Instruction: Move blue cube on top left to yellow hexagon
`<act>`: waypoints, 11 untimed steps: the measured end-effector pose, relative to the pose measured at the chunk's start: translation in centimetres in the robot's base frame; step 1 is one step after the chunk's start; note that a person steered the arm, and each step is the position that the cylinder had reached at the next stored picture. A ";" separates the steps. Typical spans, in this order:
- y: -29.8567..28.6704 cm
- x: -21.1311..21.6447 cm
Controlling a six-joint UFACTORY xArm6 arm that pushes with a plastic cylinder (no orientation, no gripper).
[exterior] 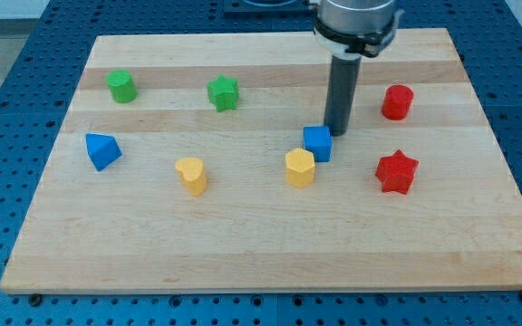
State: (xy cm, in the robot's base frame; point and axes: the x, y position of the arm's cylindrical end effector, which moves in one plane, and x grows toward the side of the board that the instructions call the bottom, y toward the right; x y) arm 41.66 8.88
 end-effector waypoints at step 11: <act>-4.4 -1.9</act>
